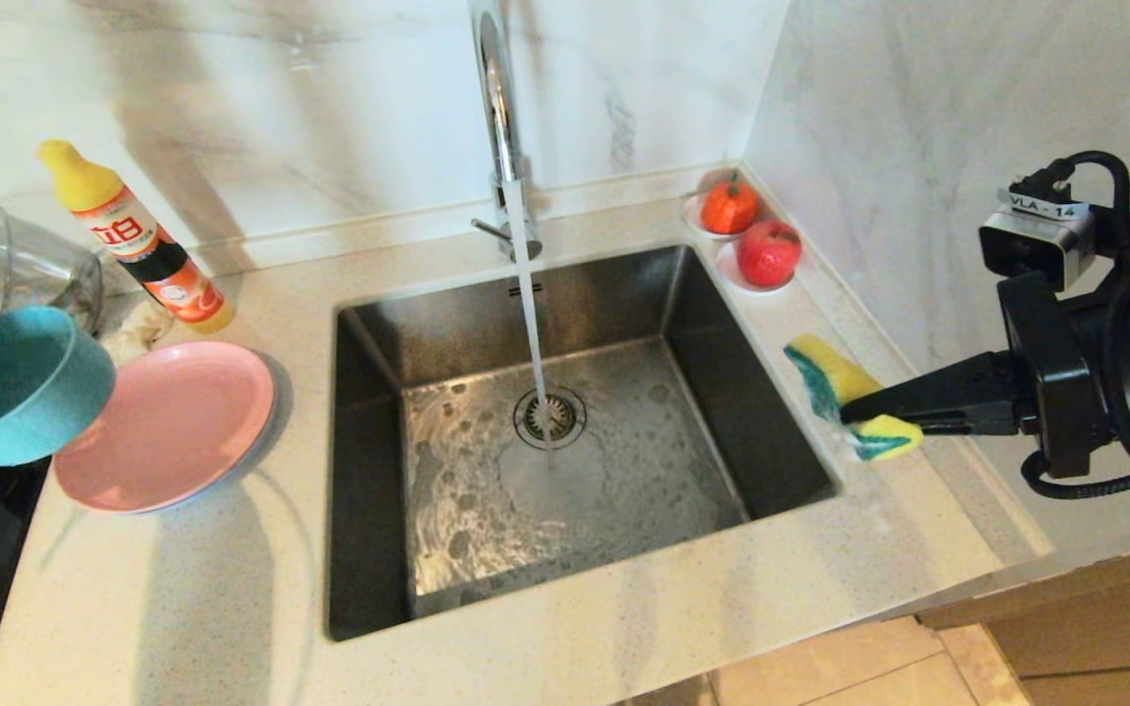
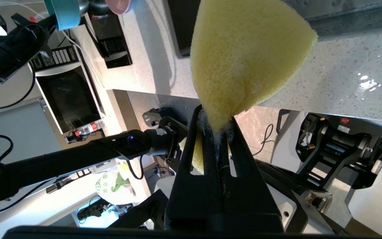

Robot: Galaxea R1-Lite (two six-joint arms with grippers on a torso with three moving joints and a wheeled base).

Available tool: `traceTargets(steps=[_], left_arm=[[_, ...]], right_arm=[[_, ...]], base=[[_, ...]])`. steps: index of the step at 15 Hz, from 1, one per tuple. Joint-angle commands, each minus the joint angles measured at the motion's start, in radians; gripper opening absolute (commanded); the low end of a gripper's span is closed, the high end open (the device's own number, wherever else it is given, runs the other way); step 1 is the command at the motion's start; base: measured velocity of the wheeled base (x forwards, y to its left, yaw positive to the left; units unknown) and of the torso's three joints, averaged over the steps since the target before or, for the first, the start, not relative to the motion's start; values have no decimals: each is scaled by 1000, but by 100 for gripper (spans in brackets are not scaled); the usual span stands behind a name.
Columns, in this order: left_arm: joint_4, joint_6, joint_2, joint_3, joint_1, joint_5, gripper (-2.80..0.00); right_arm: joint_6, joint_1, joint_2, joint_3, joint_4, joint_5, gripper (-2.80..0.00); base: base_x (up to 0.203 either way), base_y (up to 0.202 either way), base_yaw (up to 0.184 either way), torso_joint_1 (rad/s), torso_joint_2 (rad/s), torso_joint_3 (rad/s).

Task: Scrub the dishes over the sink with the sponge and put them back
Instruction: Place the bowl on the table

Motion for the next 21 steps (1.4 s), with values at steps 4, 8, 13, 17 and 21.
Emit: traceTargets(steps=[4,8,13,17,21], left_arm=[[-24,-7,67,34,181,0,-280],[-126,20,172,85,296,-1,-280],[-233,22,314,93,372,-2,-280],[-329,22,399,93,423,-9,-280],[-528,13,483,100,438,-14,-280]], right_arm=[[-8,-10,16,-2,2,4,-280],[-8,-13,31,0,1,4,-280],[-10,-24,35,3,1,3,-280],[-11,-25,38,9,-1,5,-280],[-11,-25,51,8,-1,5,-280]], base=[[0,0,0,0,0,0],[0,0,0,0,0,0],[0,0,0,0,0,0],[0,0,0,0,0,0],[0,0,0,0,0,0]])
